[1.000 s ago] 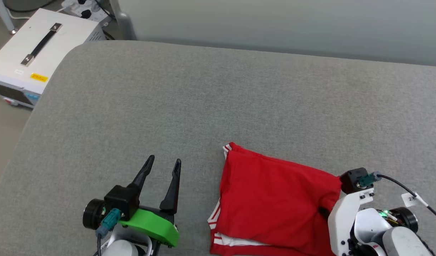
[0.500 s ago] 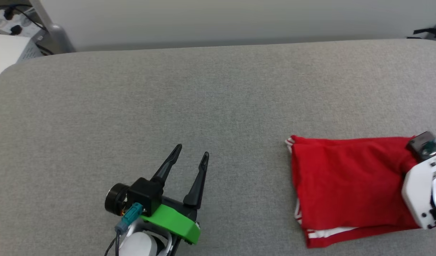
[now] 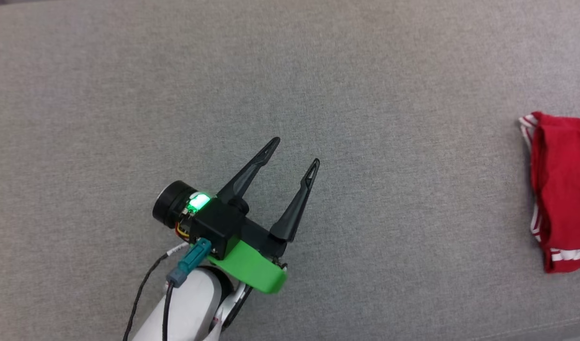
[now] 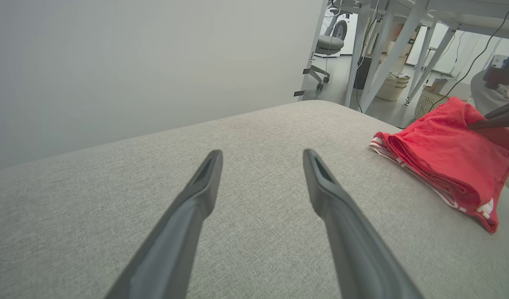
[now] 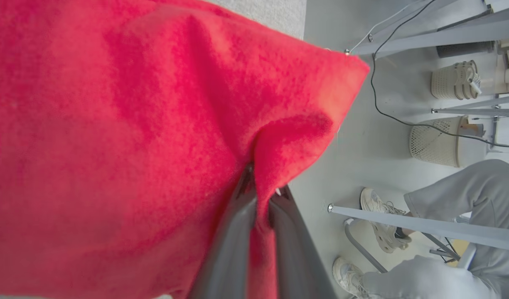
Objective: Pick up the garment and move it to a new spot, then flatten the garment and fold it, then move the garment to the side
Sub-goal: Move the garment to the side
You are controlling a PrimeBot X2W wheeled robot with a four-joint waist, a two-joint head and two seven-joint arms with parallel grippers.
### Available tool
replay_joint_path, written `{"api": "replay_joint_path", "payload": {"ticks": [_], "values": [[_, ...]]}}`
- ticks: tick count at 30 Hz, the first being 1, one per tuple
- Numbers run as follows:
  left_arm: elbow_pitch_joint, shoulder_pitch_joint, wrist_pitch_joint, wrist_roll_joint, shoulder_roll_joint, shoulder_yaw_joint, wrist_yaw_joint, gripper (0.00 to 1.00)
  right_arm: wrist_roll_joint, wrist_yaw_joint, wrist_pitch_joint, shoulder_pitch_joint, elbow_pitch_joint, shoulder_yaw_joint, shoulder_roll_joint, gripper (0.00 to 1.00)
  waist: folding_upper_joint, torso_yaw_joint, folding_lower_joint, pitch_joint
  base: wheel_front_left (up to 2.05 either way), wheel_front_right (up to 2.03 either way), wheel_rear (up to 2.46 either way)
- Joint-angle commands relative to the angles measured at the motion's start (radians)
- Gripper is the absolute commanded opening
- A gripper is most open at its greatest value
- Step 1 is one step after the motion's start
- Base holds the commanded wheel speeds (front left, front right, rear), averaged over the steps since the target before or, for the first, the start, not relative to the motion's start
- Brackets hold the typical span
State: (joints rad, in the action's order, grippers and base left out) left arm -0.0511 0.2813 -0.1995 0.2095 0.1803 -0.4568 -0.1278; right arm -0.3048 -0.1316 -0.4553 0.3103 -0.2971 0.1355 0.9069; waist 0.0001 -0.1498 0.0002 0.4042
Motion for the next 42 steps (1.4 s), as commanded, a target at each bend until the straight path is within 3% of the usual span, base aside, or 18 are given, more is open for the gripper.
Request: {"api": "replay_joint_path", "payload": {"ticks": [1,5,10,19,20,21,33,37,38,42], "values": [[-0.015,0.022,0.007,-0.011,0.012,0.000,-0.003,1.00,0.015,0.001,0.027,0.028,-0.027,-0.008,0.008,0.00,-0.0001,-0.061,-0.0002,0.119,0.00,0.00,0.00],[-0.075,0.040,0.035,-0.018,0.034,0.005,-0.001,1.00,0.047,0.001,0.129,0.110,-0.140,-0.028,0.003,0.00,-0.0001,-0.073,-0.0002,0.171,0.00,0.00,0.00],[-0.132,0.057,0.068,-0.023,0.060,0.013,0.001,1.00,0.091,0.001,0.224,0.209,-0.259,-0.078,-0.047,0.00,-0.0001,-0.080,-0.0002,0.219,0.00,0.00,0.00],[-0.159,0.068,0.081,-0.016,0.073,0.020,0.005,1.00,0.157,0.001,0.314,0.309,-0.426,-0.104,-0.124,0.00,-0.0001,-0.068,-0.0002,0.239,0.00,0.00,0.00],[-0.156,0.068,0.079,-0.014,0.073,0.020,0.007,1.00,0.163,0.001,0.325,0.317,-0.443,-0.107,-0.128,0.46,-0.0001,-0.065,-0.0002,0.235,0.00,0.00,0.00],[-0.153,0.067,0.077,-0.013,0.072,0.020,0.008,1.00,0.170,0.001,0.332,0.323,-0.455,-0.108,-0.130,1.00,-0.0001,-0.063,-0.0002,0.231,0.00,0.00,0.00],[-0.058,0.041,0.004,0.033,0.044,0.031,0.026,1.00,0.160,0.001,0.423,0.368,-0.496,-0.077,-0.123,1.00,-0.0001,-0.024,-0.0002,0.093,0.00,0.00,0.00],[0.002,0.016,-0.024,0.056,0.041,0.059,0.040,1.00,0.107,0.001,0.442,0.364,-0.435,-0.040,-0.137,1.00,-0.0001,-0.007,-0.0002,0.000,0.00,0.00,0.00],[0.042,-0.003,-0.037,0.075,0.042,0.084,0.051,1.00,0.052,0.001,0.443,0.348,-0.362,-0.017,-0.154,1.00,-0.0001,0.008,-0.0002,-0.062,0.00,0.00,0.00],[0.088,-0.027,-0.049,0.094,0.047,0.123,0.067,1.00,-0.043,0.001,0.447,0.304,-0.227,-0.014,-0.187,1.00,-0.0001,0.031,-0.0002,-0.131,0.00,0.00,0.00]]}}
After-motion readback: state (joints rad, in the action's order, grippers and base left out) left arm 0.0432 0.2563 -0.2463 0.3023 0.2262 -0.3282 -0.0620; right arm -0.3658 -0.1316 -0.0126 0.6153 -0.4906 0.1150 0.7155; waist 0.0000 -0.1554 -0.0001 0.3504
